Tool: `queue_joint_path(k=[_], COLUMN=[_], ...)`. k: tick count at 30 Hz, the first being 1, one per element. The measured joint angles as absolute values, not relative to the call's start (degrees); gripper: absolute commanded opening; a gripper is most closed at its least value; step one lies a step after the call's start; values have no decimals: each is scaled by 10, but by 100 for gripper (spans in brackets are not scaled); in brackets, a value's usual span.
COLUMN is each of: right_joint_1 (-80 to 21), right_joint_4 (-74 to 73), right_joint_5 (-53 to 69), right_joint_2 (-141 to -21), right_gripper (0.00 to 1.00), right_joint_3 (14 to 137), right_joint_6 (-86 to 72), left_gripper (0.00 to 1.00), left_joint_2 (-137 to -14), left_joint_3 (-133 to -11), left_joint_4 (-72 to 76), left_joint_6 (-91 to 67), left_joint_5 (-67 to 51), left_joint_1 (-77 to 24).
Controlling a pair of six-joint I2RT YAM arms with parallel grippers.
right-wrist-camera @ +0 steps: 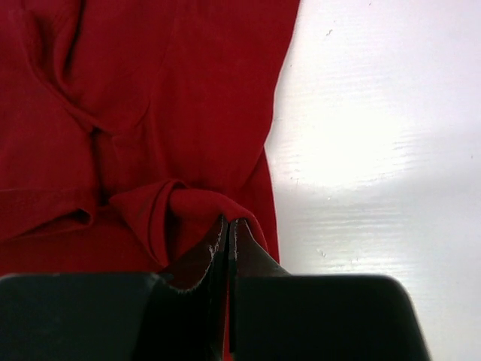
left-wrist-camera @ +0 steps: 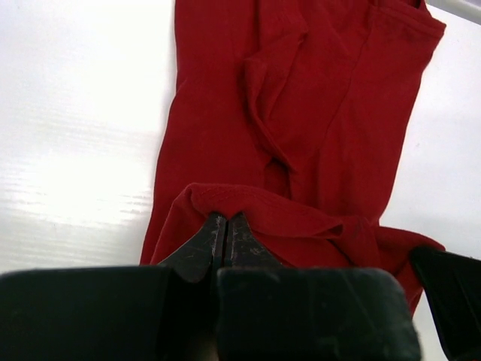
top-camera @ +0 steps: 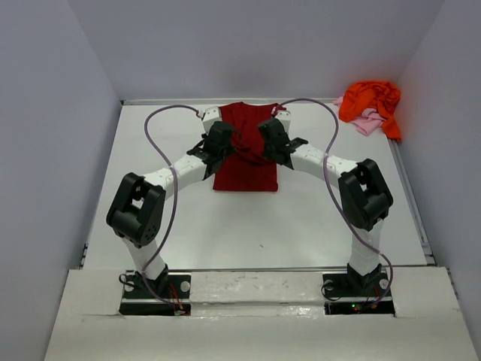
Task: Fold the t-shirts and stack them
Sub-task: Fold the tshirt
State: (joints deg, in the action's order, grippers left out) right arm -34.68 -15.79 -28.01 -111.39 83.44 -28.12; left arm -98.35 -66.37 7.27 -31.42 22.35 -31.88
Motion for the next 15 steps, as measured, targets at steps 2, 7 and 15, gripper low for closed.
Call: queue_joint_path(k=[2,7,15], right_joint_1=[-341,-325,-304], right_joint_4=[-158,-150,-145], right_joint_5=[-277,-271,-254], right_joint_2=[-1123,-1152,-1211], right_gripper=[0,0,0], right_joint_3=[844,874,919], right_joint_6=[-278,-270,-259], left_gripper=[0,0,0], left_joint_2=[-1002,-1039,-1084], left_joint_3=[-680,-704,-716], left_joint_4=[75,76,79], left_joint_6=[-311,-306,-306], left_joint_5=[219,211,187], left_joint_1=[-310,-285,-249])
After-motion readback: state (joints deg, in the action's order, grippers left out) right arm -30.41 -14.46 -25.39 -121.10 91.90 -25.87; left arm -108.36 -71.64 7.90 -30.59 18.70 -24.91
